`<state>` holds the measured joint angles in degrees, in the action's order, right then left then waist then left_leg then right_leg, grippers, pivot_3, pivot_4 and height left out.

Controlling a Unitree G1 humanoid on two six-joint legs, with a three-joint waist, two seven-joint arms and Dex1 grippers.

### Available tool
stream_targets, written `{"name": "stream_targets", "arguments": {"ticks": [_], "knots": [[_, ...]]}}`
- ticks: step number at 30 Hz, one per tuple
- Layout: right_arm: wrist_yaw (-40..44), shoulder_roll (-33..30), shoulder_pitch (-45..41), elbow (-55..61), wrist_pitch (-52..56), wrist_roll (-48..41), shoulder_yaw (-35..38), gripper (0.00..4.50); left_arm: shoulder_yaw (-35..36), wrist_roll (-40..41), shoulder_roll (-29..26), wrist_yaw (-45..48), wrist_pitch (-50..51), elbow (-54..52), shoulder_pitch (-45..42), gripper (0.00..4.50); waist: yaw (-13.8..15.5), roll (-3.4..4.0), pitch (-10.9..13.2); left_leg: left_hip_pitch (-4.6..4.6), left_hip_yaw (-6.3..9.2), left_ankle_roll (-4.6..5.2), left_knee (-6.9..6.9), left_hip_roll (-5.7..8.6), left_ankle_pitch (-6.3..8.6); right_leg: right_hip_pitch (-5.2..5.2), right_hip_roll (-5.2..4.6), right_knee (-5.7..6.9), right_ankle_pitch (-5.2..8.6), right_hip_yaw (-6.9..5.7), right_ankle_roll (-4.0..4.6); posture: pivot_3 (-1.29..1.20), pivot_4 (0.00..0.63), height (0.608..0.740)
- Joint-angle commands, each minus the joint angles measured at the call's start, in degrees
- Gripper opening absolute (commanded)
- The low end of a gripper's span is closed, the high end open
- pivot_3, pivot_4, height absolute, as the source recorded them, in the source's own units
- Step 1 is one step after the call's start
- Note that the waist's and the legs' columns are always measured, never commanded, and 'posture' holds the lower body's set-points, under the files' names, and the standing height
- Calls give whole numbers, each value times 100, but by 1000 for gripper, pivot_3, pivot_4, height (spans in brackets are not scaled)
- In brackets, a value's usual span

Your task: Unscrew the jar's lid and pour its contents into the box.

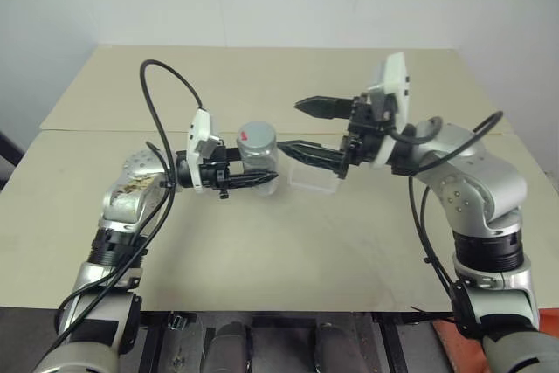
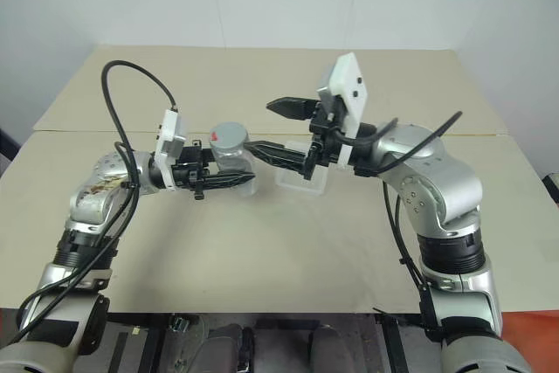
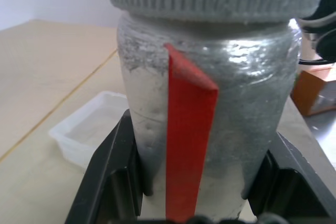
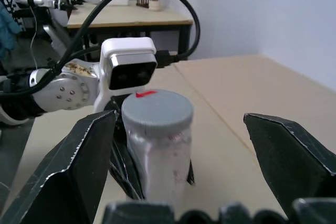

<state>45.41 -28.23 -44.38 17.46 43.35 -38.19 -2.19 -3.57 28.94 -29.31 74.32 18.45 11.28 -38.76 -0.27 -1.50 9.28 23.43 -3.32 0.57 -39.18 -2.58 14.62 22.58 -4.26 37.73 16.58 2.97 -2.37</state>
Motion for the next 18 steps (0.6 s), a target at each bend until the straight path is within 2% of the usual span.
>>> {"name": "stream_targets", "arguments": {"ticks": [1,5,18], "knots": [[-118,141,-410,137,373,-304,-11,4500,-99,-145,128,270,-338,204,-353,2072,-6,0,0,6,1,0,0,0,0,6,0,5,0,0,0,0,150,740],[-135,266,-620,-40,468,-123,-238,4500,-184,-235,270,515,-536,412,-548,2072,-21,1,-1,46,4,2,-9,0,-2,56,1,32,0,0,1,0,150,740],[6,265,-730,-413,567,42,-396,4500,-206,-432,460,699,-773,609,-662,2072,-44,1,-1,64,5,7,-14,-1,-4,65,0,29,0,-4,0,0,150,740]]}}
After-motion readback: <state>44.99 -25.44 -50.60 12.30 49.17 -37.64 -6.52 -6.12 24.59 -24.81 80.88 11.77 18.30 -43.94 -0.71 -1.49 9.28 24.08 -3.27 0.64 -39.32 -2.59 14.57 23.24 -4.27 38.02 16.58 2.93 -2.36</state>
